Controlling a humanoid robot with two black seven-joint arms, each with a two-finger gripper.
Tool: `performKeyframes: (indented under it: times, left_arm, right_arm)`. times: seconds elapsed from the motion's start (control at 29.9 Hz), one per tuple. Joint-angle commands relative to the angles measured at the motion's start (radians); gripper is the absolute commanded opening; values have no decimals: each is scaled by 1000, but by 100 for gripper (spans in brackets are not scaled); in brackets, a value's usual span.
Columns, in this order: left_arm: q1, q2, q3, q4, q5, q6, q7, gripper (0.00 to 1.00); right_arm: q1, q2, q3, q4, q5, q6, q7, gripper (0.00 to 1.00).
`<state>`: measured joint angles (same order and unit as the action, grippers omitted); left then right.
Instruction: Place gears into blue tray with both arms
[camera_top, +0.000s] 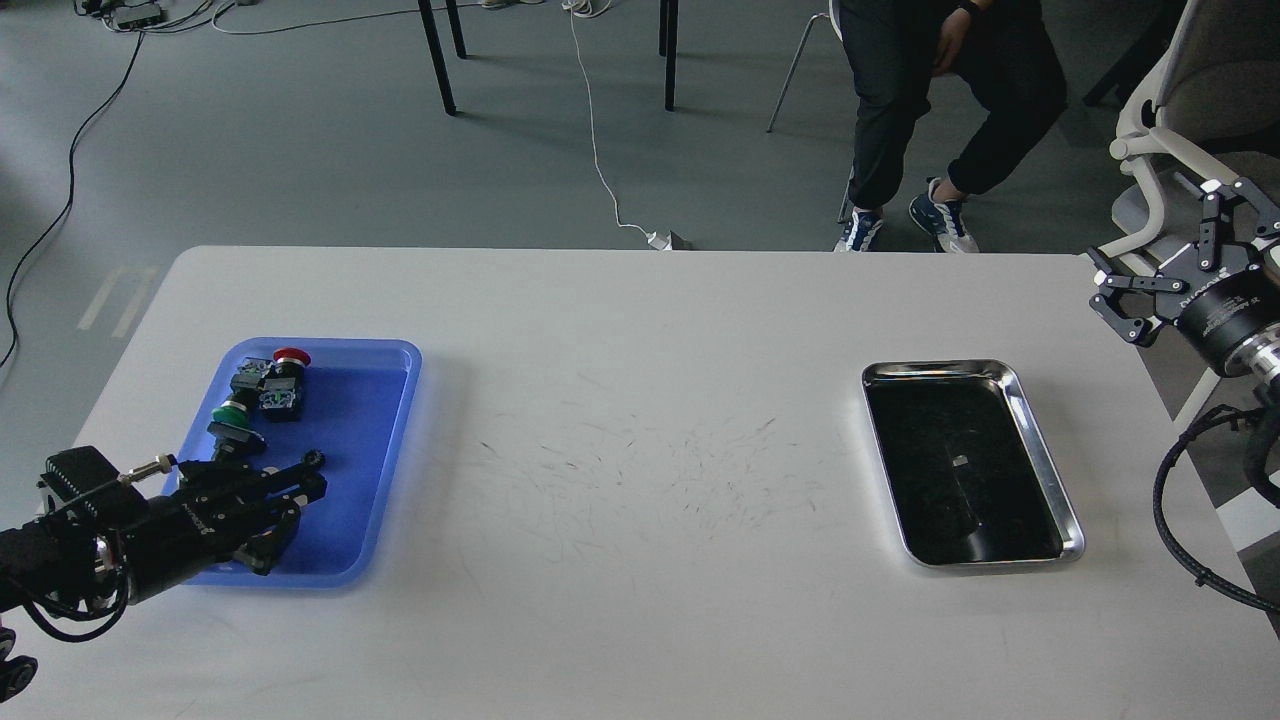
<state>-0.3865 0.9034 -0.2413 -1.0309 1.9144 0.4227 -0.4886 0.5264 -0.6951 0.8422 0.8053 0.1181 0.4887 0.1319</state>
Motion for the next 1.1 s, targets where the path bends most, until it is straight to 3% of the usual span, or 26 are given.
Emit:
performKeyframes:
  times: [0.0, 0.23, 0.37, 0.5, 0.67, 0.74, 0.84, 1.07]
  left_arm:
    - [0, -9, -1, 5, -2, 1, 0, 38]
    - [-9, 6, -9, -12, -70, 2, 0, 80]
    - [-73, 54, -45, -72, -136, -4, 0, 85]
    - [-262, 57, -61, -89, -315, -53, 0, 88]
    - [-443, -88, -64, -20, -752, -152, 113, 94]
    - [-498, -165, -65, 55, -958, -218, 136, 94]
    - [-563, -294, -65, 265, -1283, -332, 137, 94]
    - [-647, -560, -65, 842, -1721, -824, 134, 95]
  right_arm:
    - [0, 0, 1, 0, 0, 0, 0, 94]
    - [1, 0, 9, 2, 0, 0, 0, 94]
    - [9, -1, 26, 23, 0, 0, -6, 94]
    - [18, -14, 34, 81, 0, 0, -6, 94]
    - [41, -37, 43, 181, -1, 0, -9, 94]
    - [53, -34, 40, 192, -1, -8, -11, 94]
    - [64, -23, 41, 192, -1, -35, -11, 94]
    - [27, -18, 67, 233, 6, -101, -9, 94]
